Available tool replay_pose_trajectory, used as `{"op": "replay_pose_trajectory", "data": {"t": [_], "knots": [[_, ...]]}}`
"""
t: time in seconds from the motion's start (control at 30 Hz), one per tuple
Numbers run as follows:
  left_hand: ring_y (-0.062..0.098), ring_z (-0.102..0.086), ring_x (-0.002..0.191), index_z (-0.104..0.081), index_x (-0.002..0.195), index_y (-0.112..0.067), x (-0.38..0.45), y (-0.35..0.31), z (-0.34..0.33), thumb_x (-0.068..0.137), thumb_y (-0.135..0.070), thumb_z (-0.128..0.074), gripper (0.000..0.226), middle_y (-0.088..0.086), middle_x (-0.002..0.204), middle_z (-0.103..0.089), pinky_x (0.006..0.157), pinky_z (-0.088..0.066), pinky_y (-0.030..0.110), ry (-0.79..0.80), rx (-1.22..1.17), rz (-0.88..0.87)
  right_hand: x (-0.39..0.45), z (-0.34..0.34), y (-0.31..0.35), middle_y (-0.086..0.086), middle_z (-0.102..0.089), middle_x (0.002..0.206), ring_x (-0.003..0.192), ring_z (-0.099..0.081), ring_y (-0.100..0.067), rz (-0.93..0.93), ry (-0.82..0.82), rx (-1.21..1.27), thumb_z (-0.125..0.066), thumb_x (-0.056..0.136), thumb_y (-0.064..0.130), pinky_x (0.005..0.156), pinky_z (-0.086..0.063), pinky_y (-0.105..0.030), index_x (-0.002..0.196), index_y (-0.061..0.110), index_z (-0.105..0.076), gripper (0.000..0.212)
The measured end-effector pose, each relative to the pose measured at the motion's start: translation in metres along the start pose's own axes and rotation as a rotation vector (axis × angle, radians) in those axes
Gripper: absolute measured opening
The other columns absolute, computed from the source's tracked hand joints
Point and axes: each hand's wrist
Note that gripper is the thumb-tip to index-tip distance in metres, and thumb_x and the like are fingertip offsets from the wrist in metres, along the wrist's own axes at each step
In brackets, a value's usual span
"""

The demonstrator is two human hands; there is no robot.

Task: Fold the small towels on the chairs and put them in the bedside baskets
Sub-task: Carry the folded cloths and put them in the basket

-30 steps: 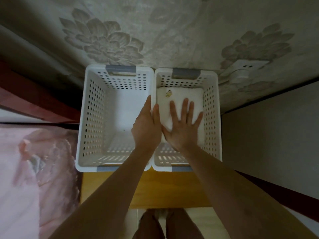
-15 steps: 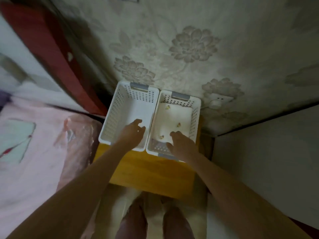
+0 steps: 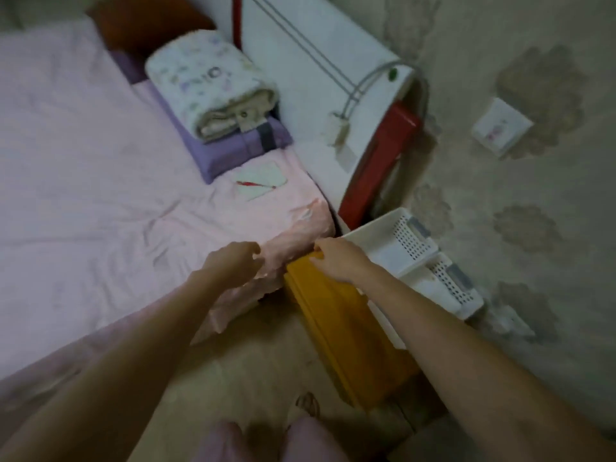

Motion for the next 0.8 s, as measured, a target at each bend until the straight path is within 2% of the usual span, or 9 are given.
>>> {"op": "replay_pose_trajectory", "data": {"t": [0.1, 0.17, 0.37, 0.5, 0.57, 0.67, 0.7, 0.8], "knots": [[0.023, -0.058, 0.112, -0.051, 0.133, -0.022, -0.06, 0.077, 0.014, 0.1, -0.04, -0.044, 0.039, 0.004, 0.129, -0.061, 0.087, -0.049, 0.035, -0.071, -0.065, 0.179, 0.011, -0.004, 0.094, -0.013, -0.058, 0.13, 0.11, -0.057, -0.031, 0.174, 0.11, -0.205, -0.042, 0.102, 0.029, 0.088, -0.045, -0.036, 0.128, 0.011, -0.053, 0.033], [0.025, -0.056, 0.117, -0.05, 0.135, -0.022, -0.106, 0.132, 0.015, 0.101, -0.04, -0.042, 0.04, 0.005, 0.132, -0.059, 0.094, -0.047, 0.038, -0.121, -0.118, 0.298, 0.015, -0.019, 0.162, -0.011, -0.058, 0.128, 0.108, -0.058, -0.028, 0.289, 0.11, -0.304, -0.042, 0.101, 0.032, 0.09, -0.046, -0.036, 0.128, 0.014, -0.052, 0.033], [0.026, -0.055, 0.118, -0.049, 0.135, -0.022, -0.29, 0.299, -0.009, 0.1, -0.039, -0.042, 0.04, 0.004, 0.132, -0.059, 0.096, -0.046, 0.038, -0.261, -0.259, 0.655, 0.001, -0.111, 0.379, -0.009, -0.058, 0.128, 0.109, -0.056, -0.028, 0.62, 0.193, -0.461, -0.043, 0.099, 0.034, 0.083, -0.044, -0.035, 0.125, 0.011, -0.055, 0.037], [0.028, -0.061, 0.106, -0.056, 0.12, -0.017, -0.431, 0.393, -0.038, 0.099, -0.034, -0.041, 0.031, 0.007, 0.122, -0.063, 0.083, -0.05, 0.038, -0.32, -0.327, 0.857, -0.051, -0.19, 0.529, -0.008, -0.058, 0.128, 0.111, -0.056, -0.027, 0.826, 0.237, -0.554, -0.044, 0.099, 0.034, 0.086, -0.047, -0.035, 0.125, 0.012, -0.055, 0.037], [0.028, -0.06, 0.107, -0.057, 0.119, -0.017, -0.495, 0.434, -0.051, 0.098, -0.033, -0.044, 0.03, 0.006, 0.121, -0.063, 0.075, -0.047, 0.035, -0.342, -0.36, 0.959, -0.084, -0.229, 0.597, -0.008, -0.06, 0.126, 0.11, -0.057, -0.027, 0.935, 0.243, -0.571, -0.044, 0.098, 0.034, 0.088, -0.049, -0.038, 0.124, 0.011, -0.056, 0.036], [0.03, -0.06, 0.107, -0.06, 0.112, -0.016, -0.584, 0.484, -0.071, 0.095, -0.033, -0.047, 0.027, 0.006, 0.119, -0.064, 0.082, -0.05, 0.038, -0.381, -0.414, 1.1, -0.137, -0.28, 0.689, -0.009, -0.06, 0.125, 0.11, -0.058, -0.028, 1.085, 0.305, -0.622, -0.043, 0.1, 0.035, 0.085, -0.048, -0.035, 0.126, 0.011, -0.056, 0.038], [0.03, -0.059, 0.108, -0.06, 0.114, -0.015, -0.61, 0.5, -0.079, 0.095, -0.032, -0.047, 0.028, 0.008, 0.121, -0.063, 0.085, -0.05, 0.04, -0.382, -0.424, 1.139, -0.153, -0.295, 0.718, -0.01, -0.06, 0.126, 0.111, -0.058, -0.028, 1.144, 0.319, -0.634, -0.042, 0.101, 0.036, 0.082, -0.046, -0.032, 0.128, 0.011, -0.054, 0.039], [0.028, -0.055, 0.116, -0.055, 0.128, -0.011, -0.679, 0.542, -0.096, 0.1, -0.031, -0.043, 0.036, 0.008, 0.128, -0.059, 0.085, -0.044, 0.031, -0.357, -0.457, 1.271, -0.196, -0.339, 0.801, -0.01, -0.059, 0.128, 0.113, -0.058, -0.027, 1.278, 0.393, -0.66, -0.041, 0.102, 0.033, 0.08, -0.042, -0.029, 0.132, 0.009, -0.053, 0.04]]}}
Point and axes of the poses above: each hand's wrist, its own x-axis towards the middle knuckle, its own z-axis out of the back of the hand, y = z × x
